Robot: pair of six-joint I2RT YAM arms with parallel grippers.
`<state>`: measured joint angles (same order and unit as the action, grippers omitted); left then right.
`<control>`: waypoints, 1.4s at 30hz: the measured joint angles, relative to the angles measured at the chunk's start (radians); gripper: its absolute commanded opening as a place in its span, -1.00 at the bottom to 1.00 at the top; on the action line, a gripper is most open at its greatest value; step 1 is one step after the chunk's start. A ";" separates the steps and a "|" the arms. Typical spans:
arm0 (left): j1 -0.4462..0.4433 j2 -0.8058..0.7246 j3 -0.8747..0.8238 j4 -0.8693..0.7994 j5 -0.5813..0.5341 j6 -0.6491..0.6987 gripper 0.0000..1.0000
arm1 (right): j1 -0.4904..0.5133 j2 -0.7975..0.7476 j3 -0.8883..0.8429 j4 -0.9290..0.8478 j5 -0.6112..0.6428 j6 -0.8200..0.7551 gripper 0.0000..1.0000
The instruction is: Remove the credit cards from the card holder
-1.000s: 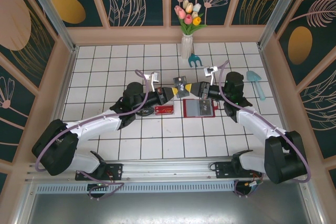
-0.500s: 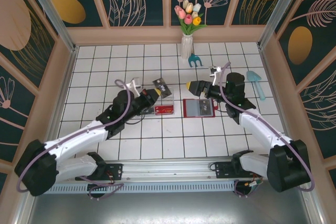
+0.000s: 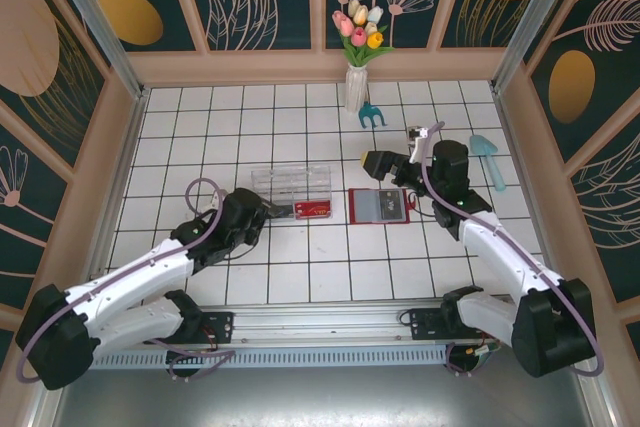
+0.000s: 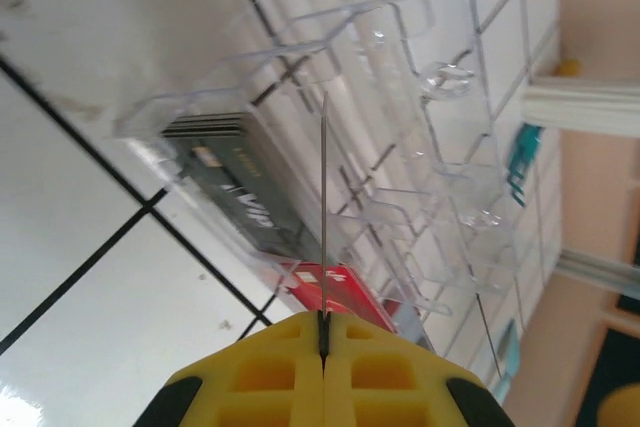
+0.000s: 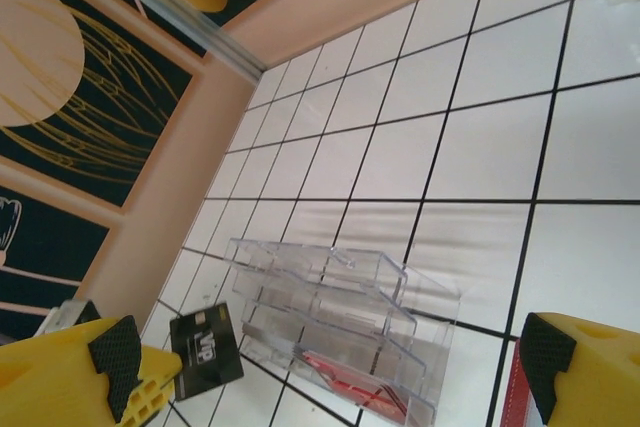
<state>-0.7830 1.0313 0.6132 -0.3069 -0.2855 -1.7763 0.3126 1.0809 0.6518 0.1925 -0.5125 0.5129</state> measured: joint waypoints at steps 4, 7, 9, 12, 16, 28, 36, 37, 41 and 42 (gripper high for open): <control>-0.052 0.121 0.153 -0.173 -0.030 -0.157 -1.00 | 0.002 -0.056 0.000 -0.015 0.050 -0.009 0.98; -0.061 0.238 0.288 -0.302 -0.025 -0.228 -1.00 | 0.003 -0.095 0.000 -0.020 0.079 -0.010 0.98; -0.063 0.305 0.349 -0.349 -0.010 -0.256 -1.00 | 0.003 -0.123 -0.005 -0.018 0.094 -0.010 0.98; -0.070 0.366 0.370 -0.373 0.006 -0.278 -1.00 | 0.003 -0.167 -0.026 -0.017 0.105 -0.008 0.98; -0.079 0.397 0.370 -0.413 0.018 -0.294 -1.00 | 0.003 -0.215 -0.050 -0.018 0.116 -0.005 0.98; -0.079 0.397 0.371 -0.460 -0.046 -0.302 -1.00 | 0.003 -0.289 -0.082 -0.016 0.122 0.018 0.98; -0.079 0.454 0.440 -0.460 -0.087 -0.305 -1.00 | 0.003 -0.289 -0.103 -0.013 0.122 0.018 0.98; -0.079 0.454 0.444 -0.461 -0.093 -0.305 -1.00 | 0.003 -0.286 -0.103 -0.011 0.122 0.018 0.98; -0.075 0.450 0.454 -0.469 -0.124 -0.305 -1.00 | 0.003 -0.253 -0.103 -0.001 0.101 0.017 0.98; -0.071 0.447 0.463 -0.480 -0.131 -0.305 -1.00 | 0.004 -0.240 -0.103 0.004 0.092 0.017 0.98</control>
<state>-0.8543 1.4780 1.0767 -0.7868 -0.4168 -2.0815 0.3164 0.8413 0.5484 0.1963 -0.4210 0.5301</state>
